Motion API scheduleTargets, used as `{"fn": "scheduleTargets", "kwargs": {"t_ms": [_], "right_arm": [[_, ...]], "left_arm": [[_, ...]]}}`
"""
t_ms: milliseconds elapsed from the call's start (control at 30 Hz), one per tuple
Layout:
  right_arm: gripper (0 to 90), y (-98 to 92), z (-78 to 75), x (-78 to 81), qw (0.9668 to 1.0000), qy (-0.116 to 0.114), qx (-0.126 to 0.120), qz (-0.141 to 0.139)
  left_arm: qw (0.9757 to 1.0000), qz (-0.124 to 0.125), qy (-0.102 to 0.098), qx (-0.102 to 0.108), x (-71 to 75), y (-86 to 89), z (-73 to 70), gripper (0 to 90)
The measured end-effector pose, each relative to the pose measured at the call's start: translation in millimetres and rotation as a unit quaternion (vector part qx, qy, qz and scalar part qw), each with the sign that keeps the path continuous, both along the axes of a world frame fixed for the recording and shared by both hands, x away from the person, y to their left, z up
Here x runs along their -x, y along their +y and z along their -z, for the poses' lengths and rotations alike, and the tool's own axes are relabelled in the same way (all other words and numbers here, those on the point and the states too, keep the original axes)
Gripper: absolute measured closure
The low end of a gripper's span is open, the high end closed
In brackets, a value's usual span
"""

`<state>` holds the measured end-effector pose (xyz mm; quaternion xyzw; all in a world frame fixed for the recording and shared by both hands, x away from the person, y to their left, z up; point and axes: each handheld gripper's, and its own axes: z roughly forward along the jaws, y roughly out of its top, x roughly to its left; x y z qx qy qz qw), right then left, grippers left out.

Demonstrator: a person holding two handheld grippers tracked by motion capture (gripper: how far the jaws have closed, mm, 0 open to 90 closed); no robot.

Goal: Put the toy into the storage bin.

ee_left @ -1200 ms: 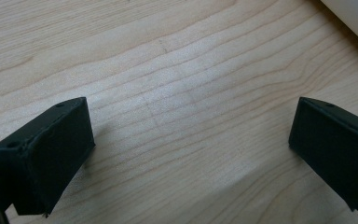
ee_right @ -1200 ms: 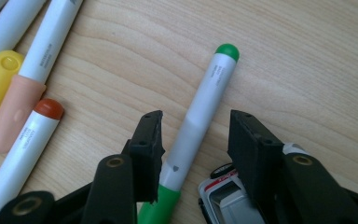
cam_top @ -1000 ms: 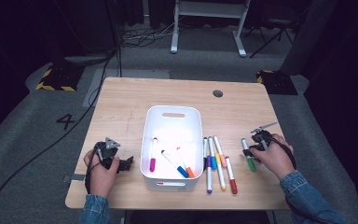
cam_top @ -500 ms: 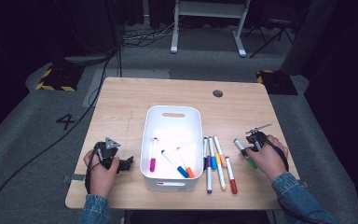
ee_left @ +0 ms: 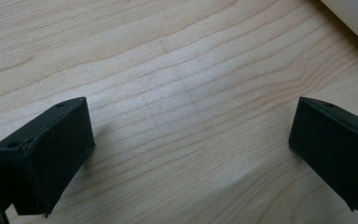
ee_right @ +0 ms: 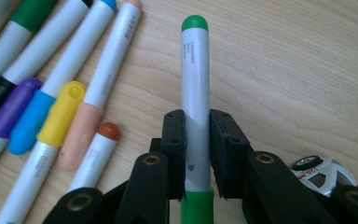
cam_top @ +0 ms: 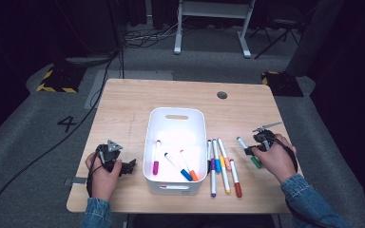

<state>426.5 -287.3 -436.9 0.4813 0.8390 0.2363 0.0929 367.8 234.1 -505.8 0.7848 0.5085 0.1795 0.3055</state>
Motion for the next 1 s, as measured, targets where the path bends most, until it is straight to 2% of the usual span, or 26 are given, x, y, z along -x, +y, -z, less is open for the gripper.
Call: {"fn": "scheduleTargets", "kwargs": {"t_ms": [267,333,567,833,1000], "right_arm": [[77.0,5.0,-23.6,7.2,0.9995,-0.025,-0.015,-0.014],[77.0,7.2,-32.1,10.4,0.9989,-0.024,-0.033,-0.021],[77.0,12.8,-50.2,17.2,0.9972,-0.029,-0.055,-0.042],[77.0,21.0,-74.5,25.6,0.9936,-0.038,-0.082,-0.067],[77.0,31.7,-86.3,31.6,0.9896,-0.041,-0.101,-0.093]], "left_arm": [[1.0000,0.000,0.000,0.000,0.0,0.0,0.0,0.0],[1.0000,0.000,0.000,0.000,0.0,0.0,0.0,0.0],[1.0000,0.001,0.000,0.002,0.0,0.0,0.1,0.1],[1.0000,0.001,0.000,0.002,0.0,0.0,0.1,0.1],[1.0000,0.001,0.000,0.001,0.0,0.0,0.1,0.0]]}}
